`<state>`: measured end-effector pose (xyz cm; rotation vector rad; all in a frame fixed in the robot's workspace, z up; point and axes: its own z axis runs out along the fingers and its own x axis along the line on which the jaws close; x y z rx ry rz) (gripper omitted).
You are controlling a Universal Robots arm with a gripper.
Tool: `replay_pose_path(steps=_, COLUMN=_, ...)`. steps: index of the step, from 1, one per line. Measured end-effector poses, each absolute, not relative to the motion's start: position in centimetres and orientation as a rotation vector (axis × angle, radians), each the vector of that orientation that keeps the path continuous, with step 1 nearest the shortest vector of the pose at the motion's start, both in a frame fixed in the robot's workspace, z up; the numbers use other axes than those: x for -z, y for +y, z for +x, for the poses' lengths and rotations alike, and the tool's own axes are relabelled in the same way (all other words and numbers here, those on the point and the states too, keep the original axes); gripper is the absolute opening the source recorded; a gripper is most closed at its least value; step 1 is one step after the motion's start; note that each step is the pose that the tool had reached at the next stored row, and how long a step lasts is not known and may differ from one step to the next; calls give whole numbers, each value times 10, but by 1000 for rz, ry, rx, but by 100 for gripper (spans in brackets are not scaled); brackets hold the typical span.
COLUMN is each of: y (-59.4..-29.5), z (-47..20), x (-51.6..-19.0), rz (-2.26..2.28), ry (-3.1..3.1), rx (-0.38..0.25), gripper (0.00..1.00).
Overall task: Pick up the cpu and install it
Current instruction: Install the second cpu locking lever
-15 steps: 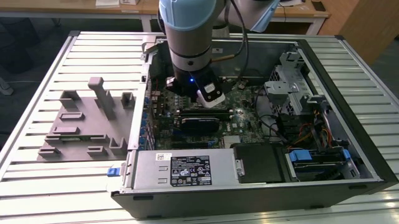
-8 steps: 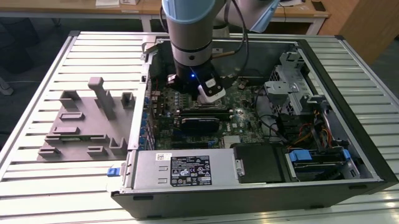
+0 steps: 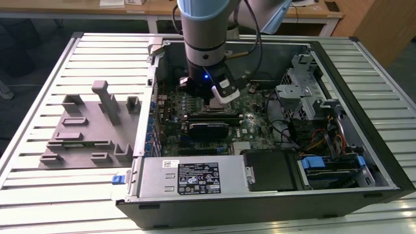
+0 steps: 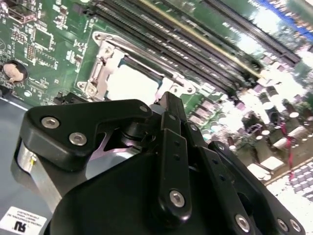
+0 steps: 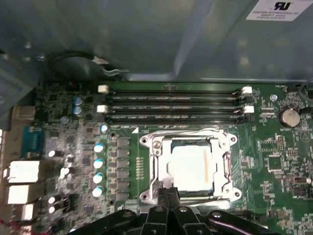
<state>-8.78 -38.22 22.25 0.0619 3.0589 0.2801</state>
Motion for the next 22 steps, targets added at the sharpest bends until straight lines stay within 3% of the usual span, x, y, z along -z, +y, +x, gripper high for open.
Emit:
replay_pose_path(steps=14, y=-361, z=-62, x=-217, rz=59, ry=3065, rx=-199, gripper=11)
replay_pose_path(steps=22, y=-359, z=-57, x=-216, rz=59, ry=3066, rx=-192, gripper=11)
